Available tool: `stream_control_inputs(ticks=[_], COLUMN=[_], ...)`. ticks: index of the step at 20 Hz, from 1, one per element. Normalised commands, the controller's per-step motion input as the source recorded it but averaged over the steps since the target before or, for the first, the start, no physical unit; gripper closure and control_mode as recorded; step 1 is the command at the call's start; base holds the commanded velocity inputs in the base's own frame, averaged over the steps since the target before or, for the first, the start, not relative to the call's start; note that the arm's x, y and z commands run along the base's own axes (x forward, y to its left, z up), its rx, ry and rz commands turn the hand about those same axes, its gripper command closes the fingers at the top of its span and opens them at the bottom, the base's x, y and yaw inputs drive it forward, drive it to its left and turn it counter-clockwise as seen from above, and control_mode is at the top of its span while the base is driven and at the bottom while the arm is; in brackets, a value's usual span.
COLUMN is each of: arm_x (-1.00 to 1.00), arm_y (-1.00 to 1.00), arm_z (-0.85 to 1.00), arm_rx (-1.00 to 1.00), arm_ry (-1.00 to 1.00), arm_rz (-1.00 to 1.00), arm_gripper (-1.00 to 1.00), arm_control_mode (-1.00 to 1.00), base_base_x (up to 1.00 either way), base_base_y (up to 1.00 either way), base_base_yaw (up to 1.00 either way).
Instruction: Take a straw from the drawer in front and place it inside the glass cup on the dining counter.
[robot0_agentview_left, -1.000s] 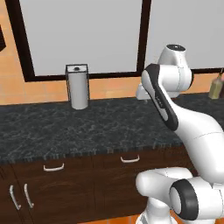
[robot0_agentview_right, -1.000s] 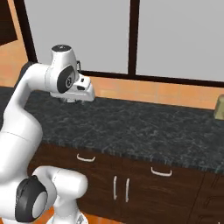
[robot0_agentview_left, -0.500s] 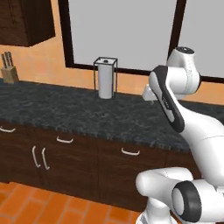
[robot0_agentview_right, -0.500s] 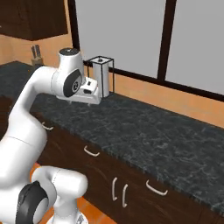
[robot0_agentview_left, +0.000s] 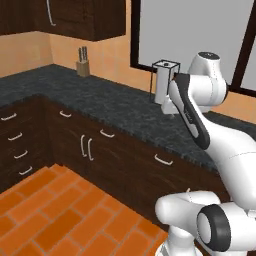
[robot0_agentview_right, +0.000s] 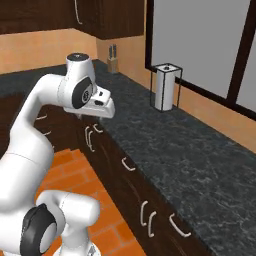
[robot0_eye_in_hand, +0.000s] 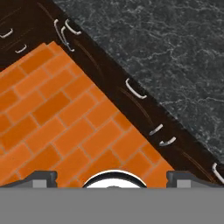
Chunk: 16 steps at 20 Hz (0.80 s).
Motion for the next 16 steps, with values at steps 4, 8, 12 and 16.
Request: stream_control_inputs(ticks=[4,8,12,16], arm_x=[0.0,0.0,0.0,0.0], arm_y=[0.0,0.0,0.0,-0.32], arm_z=[0.0,0.0,0.0,0.0], arm_rx=[0.0,0.0,0.0,0.01], arm_ry=[0.0,0.0,0.0,-0.03], arm_rz=[0.0,0.0,0.0,0.16], arm_gripper=[-1.0,-1.0,-1.0,-1.0], arm_control_mode=[1.0,1.0,1.0,-1.0], base_base_x=[-0.46,-0.04,0.01,0.0], base_base_y=[-0.81,-0.87,-0.93,-0.19], base_base_yaw=[0.54,0.39,0.29,0.07])
